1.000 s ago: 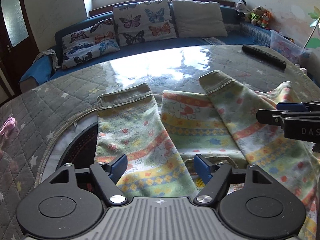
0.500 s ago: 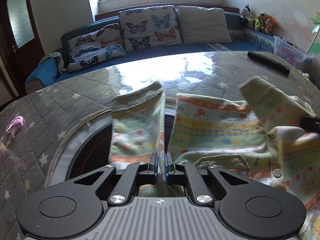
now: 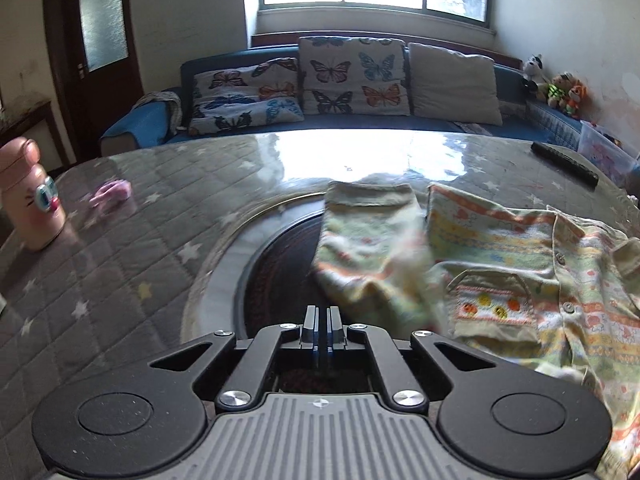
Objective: Fold clothes
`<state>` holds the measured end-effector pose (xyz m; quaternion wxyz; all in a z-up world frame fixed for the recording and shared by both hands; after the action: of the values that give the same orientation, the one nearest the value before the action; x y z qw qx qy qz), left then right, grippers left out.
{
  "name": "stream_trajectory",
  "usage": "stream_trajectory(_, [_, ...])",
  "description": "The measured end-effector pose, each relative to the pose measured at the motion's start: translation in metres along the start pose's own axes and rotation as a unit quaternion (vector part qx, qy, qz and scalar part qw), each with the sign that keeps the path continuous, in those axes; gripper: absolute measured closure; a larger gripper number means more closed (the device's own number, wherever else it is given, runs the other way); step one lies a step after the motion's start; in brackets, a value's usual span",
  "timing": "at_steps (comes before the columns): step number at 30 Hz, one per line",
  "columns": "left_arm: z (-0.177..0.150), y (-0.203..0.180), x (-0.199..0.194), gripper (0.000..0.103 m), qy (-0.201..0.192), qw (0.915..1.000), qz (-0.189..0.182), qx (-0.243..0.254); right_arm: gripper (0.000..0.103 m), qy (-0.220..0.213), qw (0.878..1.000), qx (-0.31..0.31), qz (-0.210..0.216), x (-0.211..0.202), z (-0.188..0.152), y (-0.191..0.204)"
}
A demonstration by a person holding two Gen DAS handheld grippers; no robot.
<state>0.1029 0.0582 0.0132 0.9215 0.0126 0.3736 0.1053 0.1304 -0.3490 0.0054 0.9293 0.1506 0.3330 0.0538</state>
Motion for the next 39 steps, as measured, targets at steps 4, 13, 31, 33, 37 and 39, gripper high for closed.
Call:
stream_trajectory(4, [-0.017,0.015,-0.011,0.1,0.007,0.9998,0.007,-0.018,0.099,0.0,0.999,0.023,-0.027,-0.014,-0.014,-0.022])
stream_trajectory(13, [-0.021,0.0,-0.018,0.062,0.007,0.9999,-0.003,0.009,0.073,0.003,0.994,0.065,-0.084,-0.039,-0.04,-0.059])
stream_trajectory(31, [0.038,-0.081,0.002,0.014,-0.052,0.9904,-0.055,0.115,0.045,0.004,1.0,-0.016,-0.005,0.009,-0.016,0.018])
stream_trajectory(33, [0.042,-0.094,0.012,0.022,-0.048,0.9873,-0.083,0.126,0.045,0.016,1.0,-0.022,0.002,0.02,-0.017,0.023])
stream_trajectory(37, [0.04,-0.111,0.04,0.03,-0.014,0.9826,-0.131,0.131,0.045,0.034,0.999,-0.035,0.012,0.034,-0.02,0.03])
stream_trajectory(39, [0.036,-0.116,0.05,0.031,-0.004,0.9823,-0.127,0.137,0.045,0.042,0.998,-0.044,0.017,0.04,-0.021,0.033])
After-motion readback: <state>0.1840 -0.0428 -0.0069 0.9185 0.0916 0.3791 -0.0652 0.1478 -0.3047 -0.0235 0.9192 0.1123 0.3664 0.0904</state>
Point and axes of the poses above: each gripper's, at about its wrist camera, not at the fingertips, and x roughly the way its jaws point, y to its left, z to its top, the point moved 2 cm from there along x, roughly the way its jaws point, and after that the axes turned 7 degrees about x, right-handed, at the moved point
